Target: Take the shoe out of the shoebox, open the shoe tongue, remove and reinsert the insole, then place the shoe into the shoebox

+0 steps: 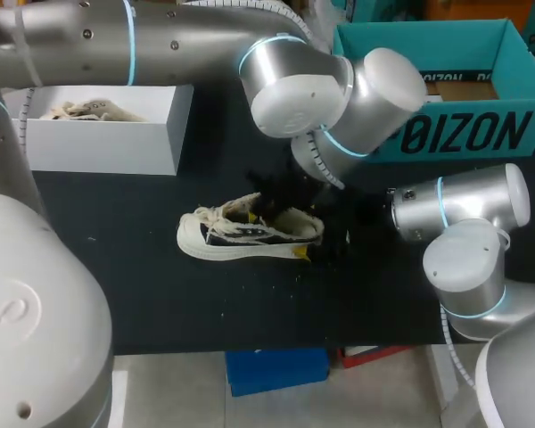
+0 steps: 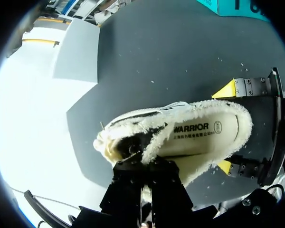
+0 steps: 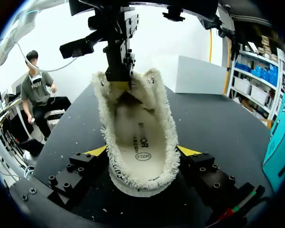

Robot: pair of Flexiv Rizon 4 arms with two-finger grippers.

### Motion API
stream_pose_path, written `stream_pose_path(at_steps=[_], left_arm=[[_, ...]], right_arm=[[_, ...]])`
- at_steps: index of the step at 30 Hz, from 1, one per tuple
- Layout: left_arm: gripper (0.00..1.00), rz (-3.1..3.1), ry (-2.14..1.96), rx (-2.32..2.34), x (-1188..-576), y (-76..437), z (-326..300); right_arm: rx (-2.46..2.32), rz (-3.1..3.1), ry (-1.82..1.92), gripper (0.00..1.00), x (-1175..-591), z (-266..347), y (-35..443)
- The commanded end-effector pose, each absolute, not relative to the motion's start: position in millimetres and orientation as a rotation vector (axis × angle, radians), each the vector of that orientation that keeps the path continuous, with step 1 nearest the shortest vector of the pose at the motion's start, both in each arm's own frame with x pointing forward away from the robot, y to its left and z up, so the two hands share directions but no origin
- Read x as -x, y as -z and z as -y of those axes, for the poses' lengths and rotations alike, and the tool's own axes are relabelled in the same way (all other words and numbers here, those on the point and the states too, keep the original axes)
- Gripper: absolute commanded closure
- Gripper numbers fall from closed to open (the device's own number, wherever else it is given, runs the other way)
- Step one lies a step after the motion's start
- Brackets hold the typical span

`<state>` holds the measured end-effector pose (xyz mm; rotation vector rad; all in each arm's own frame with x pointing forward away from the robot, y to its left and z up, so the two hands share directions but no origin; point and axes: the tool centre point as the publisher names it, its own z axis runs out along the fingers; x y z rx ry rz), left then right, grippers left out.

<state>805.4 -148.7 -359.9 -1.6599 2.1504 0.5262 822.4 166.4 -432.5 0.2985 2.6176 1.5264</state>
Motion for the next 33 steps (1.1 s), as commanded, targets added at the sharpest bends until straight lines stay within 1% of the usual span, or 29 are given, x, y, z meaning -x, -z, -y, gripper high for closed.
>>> stream_pose_path(at_steps=[1, 16, 25, 33], left_arm=[[1.00, -2.172, -0.442, 1.679, -801.6, 341.3, 137.2], [1.00, -2.073, -0.344, 1.701, -810.4, 306.6, 105.2], [1.00, -2.046, -0.345, 1.744, -804.7, 314.2, 83.5], [1.00, -2.023, -0.387, 1.802, -794.3, 331.2, 57.1]], right_arm=[[-0.301, -2.618, -1.524, 1.00, -823.1, -166.6, 435.4], [-0.301, -2.618, -1.524, 1.00, -823.1, -166.6, 435.4], [-0.301, -2.618, -1.524, 1.00, -823.1, -166.6, 435.4], [-0.301, -2.618, -1.524, 1.00, -823.1, -166.6, 435.4]])
